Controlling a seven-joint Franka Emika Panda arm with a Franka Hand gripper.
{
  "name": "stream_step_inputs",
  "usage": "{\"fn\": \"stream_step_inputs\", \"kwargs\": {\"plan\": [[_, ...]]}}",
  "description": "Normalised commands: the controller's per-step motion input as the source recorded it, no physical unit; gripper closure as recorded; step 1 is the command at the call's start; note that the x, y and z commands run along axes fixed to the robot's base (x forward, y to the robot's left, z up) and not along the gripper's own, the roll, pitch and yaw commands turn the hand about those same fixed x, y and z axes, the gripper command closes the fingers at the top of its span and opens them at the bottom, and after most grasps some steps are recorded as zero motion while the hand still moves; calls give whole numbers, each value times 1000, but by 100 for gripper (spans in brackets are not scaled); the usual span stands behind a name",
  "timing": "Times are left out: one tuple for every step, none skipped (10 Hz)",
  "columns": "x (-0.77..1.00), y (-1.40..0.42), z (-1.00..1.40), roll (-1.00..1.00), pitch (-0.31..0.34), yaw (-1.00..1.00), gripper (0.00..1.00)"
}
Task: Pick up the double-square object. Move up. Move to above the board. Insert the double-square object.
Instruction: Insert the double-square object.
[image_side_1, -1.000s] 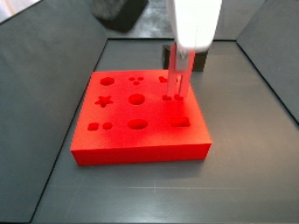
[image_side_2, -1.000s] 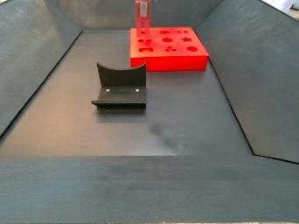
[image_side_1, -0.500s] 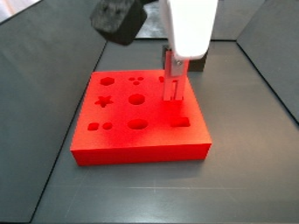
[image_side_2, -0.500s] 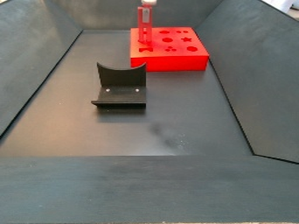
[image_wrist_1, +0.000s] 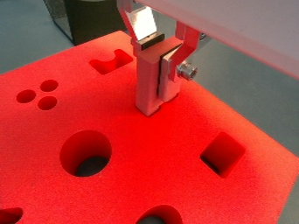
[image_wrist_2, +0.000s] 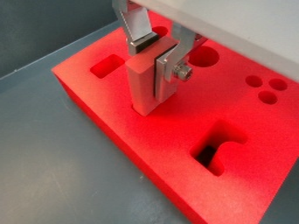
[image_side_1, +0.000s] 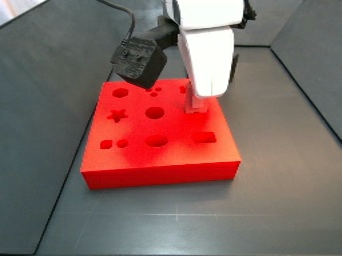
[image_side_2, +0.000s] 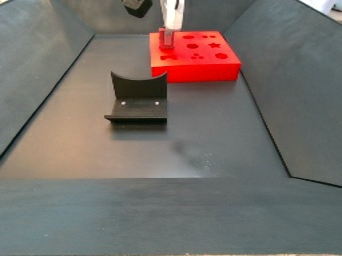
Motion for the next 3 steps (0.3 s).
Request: {"fn": "stream_step_inputs", "kwargs": {"plan": [[-9,0,0,0,-19,0,100],[0,0,0,-11,0,0,100],[-54,11,0,-66,-30,0,100]]}}
